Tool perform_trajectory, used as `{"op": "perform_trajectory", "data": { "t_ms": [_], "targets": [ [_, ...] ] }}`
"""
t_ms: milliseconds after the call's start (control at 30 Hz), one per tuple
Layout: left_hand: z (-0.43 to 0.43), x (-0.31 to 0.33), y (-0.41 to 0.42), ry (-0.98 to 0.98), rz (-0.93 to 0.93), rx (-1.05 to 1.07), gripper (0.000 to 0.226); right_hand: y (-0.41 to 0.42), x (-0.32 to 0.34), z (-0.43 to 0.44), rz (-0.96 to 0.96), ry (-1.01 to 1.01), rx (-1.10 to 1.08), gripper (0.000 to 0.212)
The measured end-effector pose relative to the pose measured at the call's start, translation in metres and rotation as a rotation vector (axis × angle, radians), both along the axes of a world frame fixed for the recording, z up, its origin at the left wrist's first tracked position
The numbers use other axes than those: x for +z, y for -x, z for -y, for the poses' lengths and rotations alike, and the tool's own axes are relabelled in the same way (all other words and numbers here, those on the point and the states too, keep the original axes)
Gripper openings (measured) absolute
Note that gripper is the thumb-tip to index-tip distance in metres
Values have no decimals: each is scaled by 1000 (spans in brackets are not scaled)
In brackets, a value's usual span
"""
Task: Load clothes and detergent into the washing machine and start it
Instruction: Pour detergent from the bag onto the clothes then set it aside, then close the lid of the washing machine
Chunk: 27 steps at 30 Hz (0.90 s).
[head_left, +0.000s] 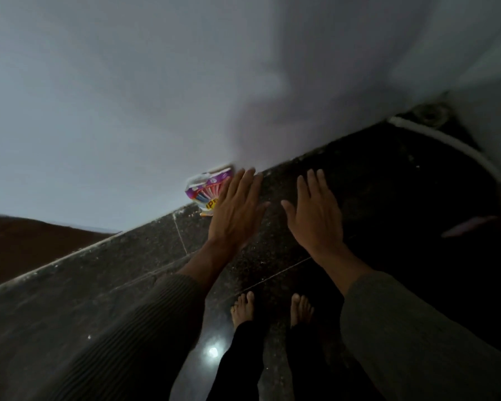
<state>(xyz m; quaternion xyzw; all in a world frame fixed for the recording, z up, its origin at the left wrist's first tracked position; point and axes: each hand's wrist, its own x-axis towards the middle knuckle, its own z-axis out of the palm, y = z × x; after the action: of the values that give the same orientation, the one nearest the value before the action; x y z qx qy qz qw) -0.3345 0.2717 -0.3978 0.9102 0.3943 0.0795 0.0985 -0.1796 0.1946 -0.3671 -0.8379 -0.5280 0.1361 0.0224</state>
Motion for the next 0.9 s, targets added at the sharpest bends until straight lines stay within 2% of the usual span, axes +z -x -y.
{"op": "perform_trajectory", "data": {
  "t_ms": [67, 167, 367, 533, 733, 900],
  "targets": [
    [1, 13, -7, 12, -25, -17, 62, -6, 17, 6, 41, 43, -12, 75],
    [13, 75, -29, -3, -25, -109, 64, -25, 82, 29, 103, 25, -67, 81],
    [26, 185, -74, -25, 71, -156, 65, -50, 190, 56, 215, -94, -122, 80],
    [45, 264, -96, -131, 117, -167, 65, -66, 265, 83, 282, -171, -110, 80],
    [103, 341, -134, -230, 169, -242, 65, -99, 330, 149, 344, -246, -202, 79],
    [166, 378, -178, -215, 214, -302, 63, -138, 364, 220, 348, -271, -264, 78]
  ]
}}
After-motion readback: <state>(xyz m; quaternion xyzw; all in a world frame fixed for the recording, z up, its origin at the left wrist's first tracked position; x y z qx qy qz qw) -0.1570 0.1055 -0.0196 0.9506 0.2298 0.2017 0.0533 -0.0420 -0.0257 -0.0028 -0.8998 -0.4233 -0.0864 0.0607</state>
